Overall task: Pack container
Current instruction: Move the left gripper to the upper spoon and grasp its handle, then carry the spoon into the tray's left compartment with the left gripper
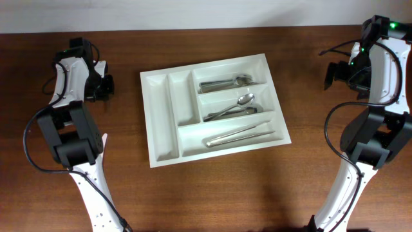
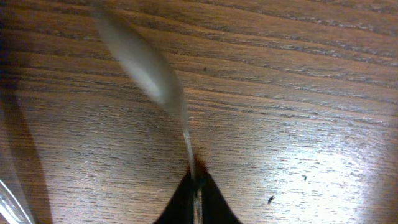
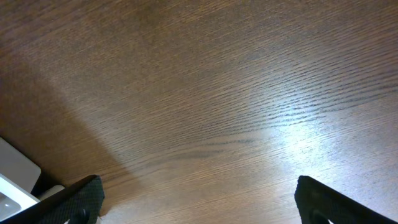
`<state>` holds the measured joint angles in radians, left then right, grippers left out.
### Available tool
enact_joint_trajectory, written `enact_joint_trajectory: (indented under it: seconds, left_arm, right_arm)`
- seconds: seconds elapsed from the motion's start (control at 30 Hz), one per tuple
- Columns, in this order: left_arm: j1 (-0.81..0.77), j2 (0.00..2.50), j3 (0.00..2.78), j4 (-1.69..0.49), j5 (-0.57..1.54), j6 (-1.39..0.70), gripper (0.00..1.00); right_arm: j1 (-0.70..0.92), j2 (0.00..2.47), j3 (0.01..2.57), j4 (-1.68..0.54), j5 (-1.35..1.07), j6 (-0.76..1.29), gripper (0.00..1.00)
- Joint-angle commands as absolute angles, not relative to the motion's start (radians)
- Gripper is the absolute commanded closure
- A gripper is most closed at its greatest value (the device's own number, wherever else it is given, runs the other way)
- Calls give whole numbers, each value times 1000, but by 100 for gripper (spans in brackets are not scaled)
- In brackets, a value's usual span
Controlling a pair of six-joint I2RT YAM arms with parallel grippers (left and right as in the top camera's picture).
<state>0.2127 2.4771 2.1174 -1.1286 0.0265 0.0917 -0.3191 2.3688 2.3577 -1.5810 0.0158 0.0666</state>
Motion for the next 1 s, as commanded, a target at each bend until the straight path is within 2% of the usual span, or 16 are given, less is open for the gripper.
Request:
enact_joint_trajectory:
  seconds: [0.0, 0.3, 0.57, 0.77, 0.87, 0.97]
  left_arm:
    - [219, 2503, 2125, -1126, 31, 91, 98]
    - [218, 2502, 2167, -1180, 73, 90, 98]
    - [205, 2502, 2386, -1447, 245, 51, 98]
    - [150, 2502, 2623, -1688, 248, -10, 98]
    - [99, 2473, 2650, -1684, 308, -23, 98]
    - [33, 2442, 2656, -1688, 282, -69, 98]
  right_arm:
    - [-315, 2364, 2354, -1580, 7, 59, 1]
    - [-315, 2364, 2354, -1580, 7, 59, 1]
    - [-315, 2364, 2354, -1581, 7, 59, 1]
    - [-315, 2364, 2354, -1580, 7, 59, 1]
    - [-315, 2364, 2354, -1580, 7, 59, 1]
    - [-315, 2364, 2354, -1580, 7, 59, 1]
